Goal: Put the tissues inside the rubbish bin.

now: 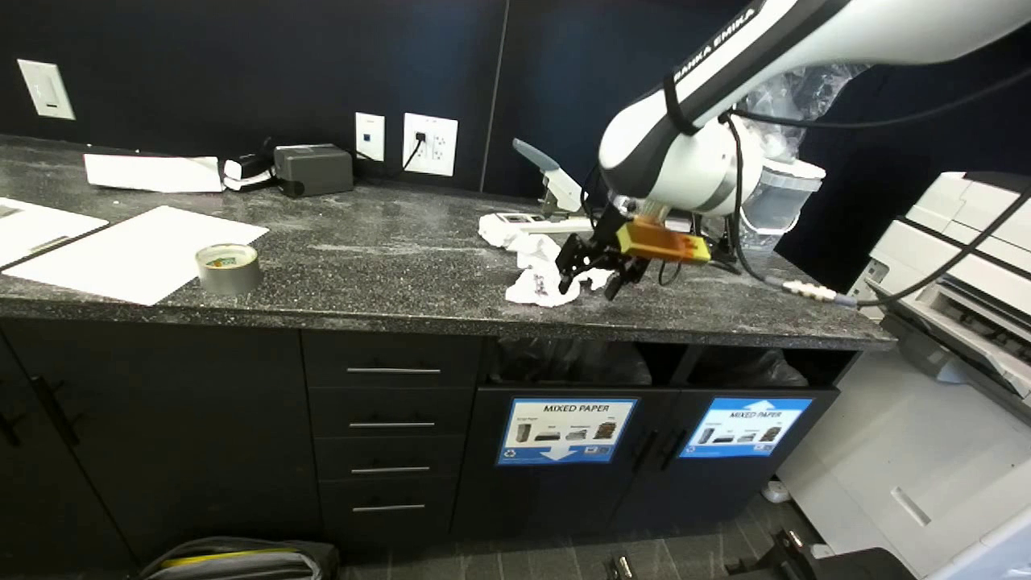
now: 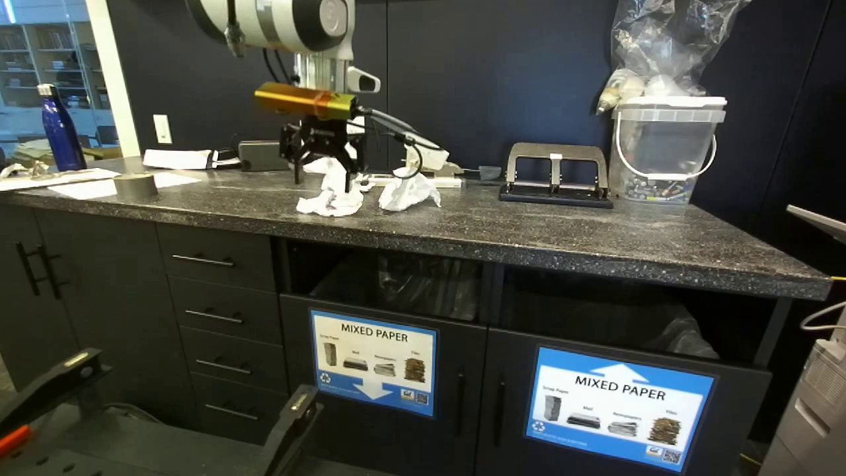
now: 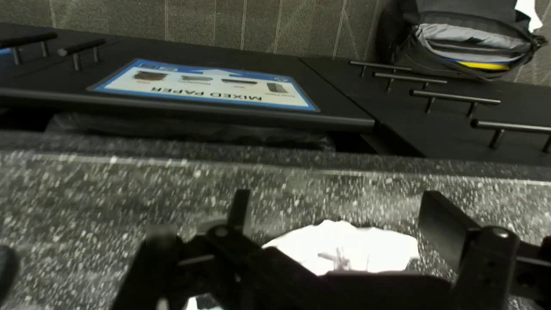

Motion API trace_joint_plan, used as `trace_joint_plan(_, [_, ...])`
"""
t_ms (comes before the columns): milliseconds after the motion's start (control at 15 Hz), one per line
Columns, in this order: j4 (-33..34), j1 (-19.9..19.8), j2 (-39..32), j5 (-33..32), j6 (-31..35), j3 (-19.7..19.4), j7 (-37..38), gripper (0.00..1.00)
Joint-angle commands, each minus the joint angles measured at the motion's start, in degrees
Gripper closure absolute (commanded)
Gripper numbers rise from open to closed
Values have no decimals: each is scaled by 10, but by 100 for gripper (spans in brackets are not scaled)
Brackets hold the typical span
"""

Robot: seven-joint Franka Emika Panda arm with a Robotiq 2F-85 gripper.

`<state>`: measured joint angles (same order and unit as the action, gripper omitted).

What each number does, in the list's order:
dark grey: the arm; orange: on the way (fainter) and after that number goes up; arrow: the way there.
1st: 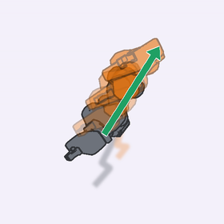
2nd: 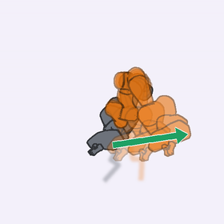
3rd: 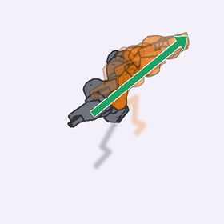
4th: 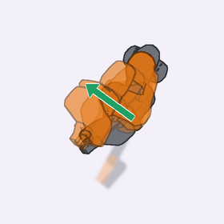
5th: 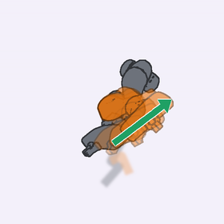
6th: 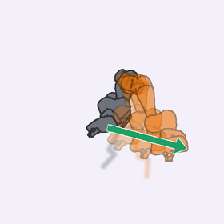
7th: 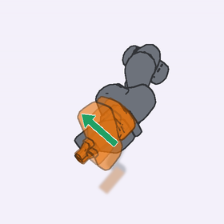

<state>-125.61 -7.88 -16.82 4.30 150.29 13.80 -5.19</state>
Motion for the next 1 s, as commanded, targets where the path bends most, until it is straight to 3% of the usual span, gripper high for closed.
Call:
trace_joint_plan(0, [129,9,-3,16,-133,-39,-75,0])
trace_joint_plan(133, [197,16,-27,7,-172,-60,-92,0])
trace_joint_plan(533, [320,40,-122,-11,-148,-107,-30,0])
trace_joint_plan(933, [450,65,-245,-9,-156,-141,104,0])
